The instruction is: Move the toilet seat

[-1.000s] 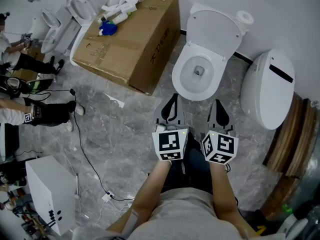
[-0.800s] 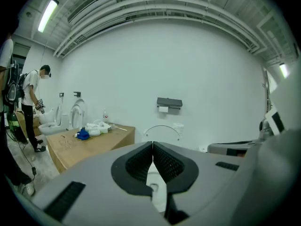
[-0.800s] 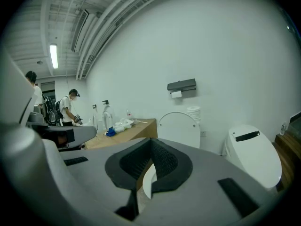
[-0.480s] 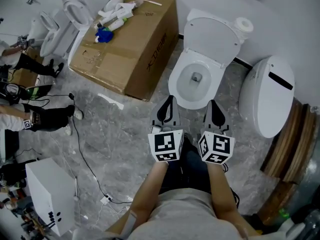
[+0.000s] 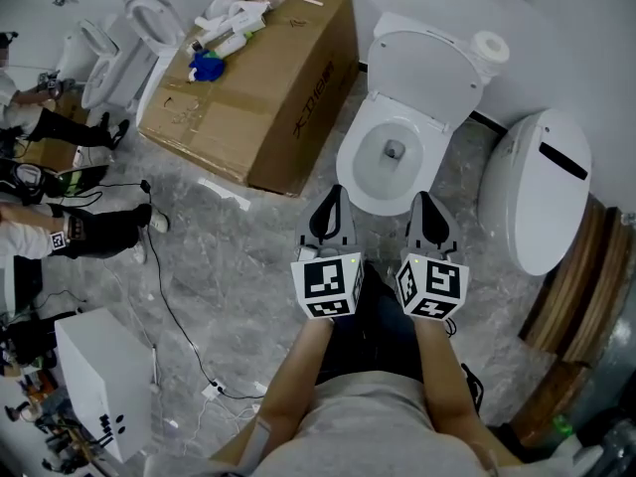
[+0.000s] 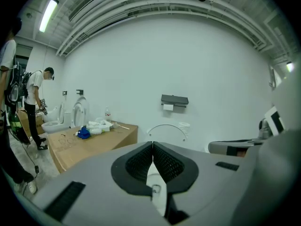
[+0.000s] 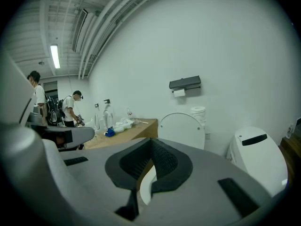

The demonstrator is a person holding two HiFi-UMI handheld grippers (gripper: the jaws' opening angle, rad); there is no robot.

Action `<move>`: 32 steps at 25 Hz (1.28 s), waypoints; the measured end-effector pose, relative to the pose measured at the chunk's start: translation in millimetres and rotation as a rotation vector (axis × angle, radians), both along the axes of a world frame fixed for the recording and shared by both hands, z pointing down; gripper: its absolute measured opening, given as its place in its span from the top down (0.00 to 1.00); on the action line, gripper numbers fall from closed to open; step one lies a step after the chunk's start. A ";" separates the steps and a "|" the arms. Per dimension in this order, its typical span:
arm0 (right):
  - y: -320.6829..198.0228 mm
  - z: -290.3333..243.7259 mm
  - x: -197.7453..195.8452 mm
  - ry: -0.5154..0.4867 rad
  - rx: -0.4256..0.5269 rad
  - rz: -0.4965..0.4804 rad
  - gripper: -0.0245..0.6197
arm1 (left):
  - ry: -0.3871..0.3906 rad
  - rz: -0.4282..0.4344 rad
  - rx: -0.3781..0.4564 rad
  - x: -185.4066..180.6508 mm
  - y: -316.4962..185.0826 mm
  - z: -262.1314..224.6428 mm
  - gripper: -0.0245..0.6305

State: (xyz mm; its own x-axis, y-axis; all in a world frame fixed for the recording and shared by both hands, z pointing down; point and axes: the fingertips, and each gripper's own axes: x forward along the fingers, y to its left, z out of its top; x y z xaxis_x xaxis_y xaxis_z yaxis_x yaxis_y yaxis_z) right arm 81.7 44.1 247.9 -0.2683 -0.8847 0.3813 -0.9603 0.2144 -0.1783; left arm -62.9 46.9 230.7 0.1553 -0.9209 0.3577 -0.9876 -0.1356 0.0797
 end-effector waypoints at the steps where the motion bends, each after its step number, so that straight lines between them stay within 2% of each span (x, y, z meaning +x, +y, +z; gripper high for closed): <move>1: -1.8 -1.1 -0.4 0.001 0.000 -0.002 0.94 | -0.002 0.001 -0.001 0.3 -1.5 -0.6 0.94; 20: -36.5 18.0 -1.6 0.007 -0.039 0.048 0.94 | 0.017 0.034 -0.059 -5.5 -40.0 22.8 0.94; 29: -67.8 35.0 -6.4 -0.005 -0.070 0.097 0.94 | 0.028 0.086 -0.099 -13.0 -80.1 41.4 0.94; 32: -80.2 40.1 -8.5 0.018 -0.078 0.107 0.94 | 0.040 0.105 -0.104 -15.5 -97.1 43.4 0.94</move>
